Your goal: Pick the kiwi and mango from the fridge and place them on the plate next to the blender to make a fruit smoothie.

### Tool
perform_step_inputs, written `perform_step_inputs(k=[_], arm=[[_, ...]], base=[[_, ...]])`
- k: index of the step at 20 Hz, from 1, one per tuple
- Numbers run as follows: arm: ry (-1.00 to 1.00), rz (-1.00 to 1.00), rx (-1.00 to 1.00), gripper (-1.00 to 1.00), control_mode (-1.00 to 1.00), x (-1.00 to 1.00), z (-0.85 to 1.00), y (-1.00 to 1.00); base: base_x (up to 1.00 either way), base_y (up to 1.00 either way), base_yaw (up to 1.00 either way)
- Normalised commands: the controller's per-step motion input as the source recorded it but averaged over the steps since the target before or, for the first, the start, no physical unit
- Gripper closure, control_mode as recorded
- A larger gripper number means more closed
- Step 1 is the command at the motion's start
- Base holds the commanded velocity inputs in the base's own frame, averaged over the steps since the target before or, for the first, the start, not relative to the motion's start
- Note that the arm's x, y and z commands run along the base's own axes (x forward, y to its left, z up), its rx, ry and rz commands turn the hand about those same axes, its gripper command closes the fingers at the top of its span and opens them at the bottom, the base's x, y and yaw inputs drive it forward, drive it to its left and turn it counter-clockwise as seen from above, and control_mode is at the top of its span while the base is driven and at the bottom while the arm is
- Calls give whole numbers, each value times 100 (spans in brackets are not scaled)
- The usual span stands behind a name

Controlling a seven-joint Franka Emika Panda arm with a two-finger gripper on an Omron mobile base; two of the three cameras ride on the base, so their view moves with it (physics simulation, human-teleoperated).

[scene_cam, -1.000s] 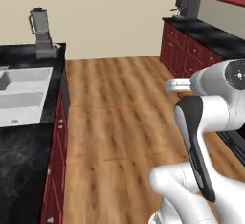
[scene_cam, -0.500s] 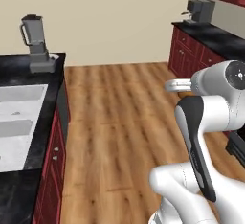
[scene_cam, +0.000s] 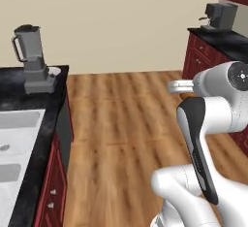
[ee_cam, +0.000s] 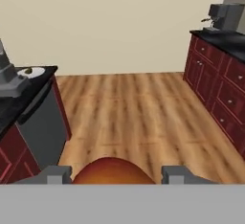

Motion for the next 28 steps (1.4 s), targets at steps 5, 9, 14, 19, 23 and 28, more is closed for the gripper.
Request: perform_step_inputs(k=[5, 9, 14, 19, 23, 28], arm=[[0, 0, 0, 100, 100, 0, 0, 0], [0, 0, 0, 100, 100, 0, 0, 0], [0, 0, 0, 100, 100, 0, 0, 0], [0, 0, 0, 100, 100, 0, 0, 0], [0, 0, 0, 100, 100, 0, 0, 0], [0, 0, 0, 100, 100, 0, 0, 0]], base=[[100, -23, 6], [100, -14, 10], [100, -13, 14], [100, -18, 16], [100, -23, 42], [100, -17, 71]])
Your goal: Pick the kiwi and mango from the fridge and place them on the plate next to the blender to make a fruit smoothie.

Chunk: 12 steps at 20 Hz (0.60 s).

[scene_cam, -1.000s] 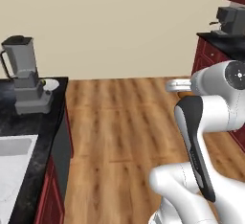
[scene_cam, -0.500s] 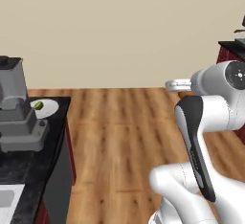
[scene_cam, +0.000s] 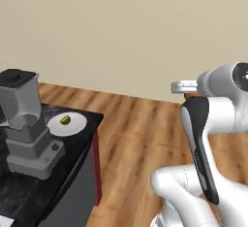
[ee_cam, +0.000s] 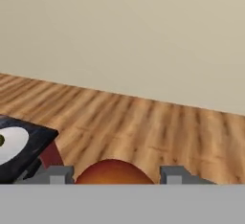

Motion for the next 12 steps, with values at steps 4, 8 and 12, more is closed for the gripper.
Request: perform_step_inputs(k=[4, 8, 12], arm=[[0, 0, 0, 100, 100, 0, 0, 0], [0, 0, 0, 100, 100, 0, 0, 0], [0, 0, 0, 100, 100, 0, 0, 0]], base=[[100, -17, 76], [99, -17, 78], [78, -17, 87]])
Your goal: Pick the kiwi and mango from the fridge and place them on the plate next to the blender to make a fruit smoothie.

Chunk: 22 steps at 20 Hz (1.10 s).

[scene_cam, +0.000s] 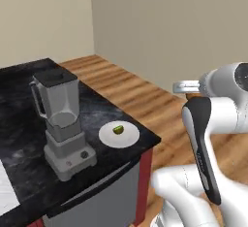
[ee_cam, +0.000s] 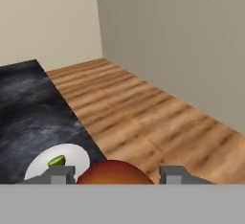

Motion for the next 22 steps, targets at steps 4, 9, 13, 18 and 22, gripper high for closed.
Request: perform_step_inputs(k=[4, 9, 13, 18, 22], arm=[[0, 0, 0, 100, 100, 0, 0, 0], [0, 0, 0, 100, 100, 0, 0, 0], [0, 0, 0, 100, 100, 0, 0, 0], [35, 1, 0, 100, -100, 36, -23, 1], [63, 5, -1, 100, -100, 41, -50, 6]], base=[[44, -41, 82], [33, -70, 62], [34, -25, 19], [9, 0, 0], [0, 0, 0]])
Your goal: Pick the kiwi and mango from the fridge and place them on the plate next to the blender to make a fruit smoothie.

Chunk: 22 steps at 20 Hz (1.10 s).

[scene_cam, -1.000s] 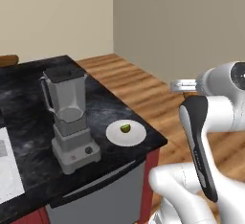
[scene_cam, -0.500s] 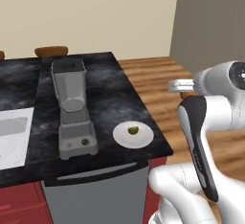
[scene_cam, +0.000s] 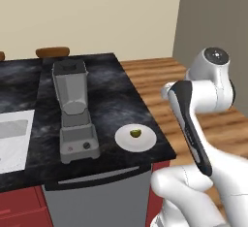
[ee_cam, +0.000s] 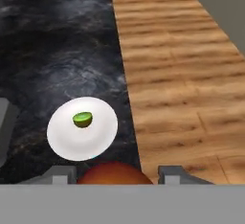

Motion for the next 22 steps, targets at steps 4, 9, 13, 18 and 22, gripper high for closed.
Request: perform_step_inputs(k=[4, 9, 13, 18, 22], arm=[[41, 3, 0, 100, -100, 39, -84, 22], [18, 0, 0, 100, -100, 59, -100, 25], [10, 0, 0, 100, -100, 73, -100, 48], [12, 0, 2, 100, -100, 63, -92, 13], [9, 0, 1, 100, -100, 47, -72, 8]], base=[[0, 0, 0], [0, 0, 0], [0, 0, 0], [0, 0, 0], [0, 0, 0]])
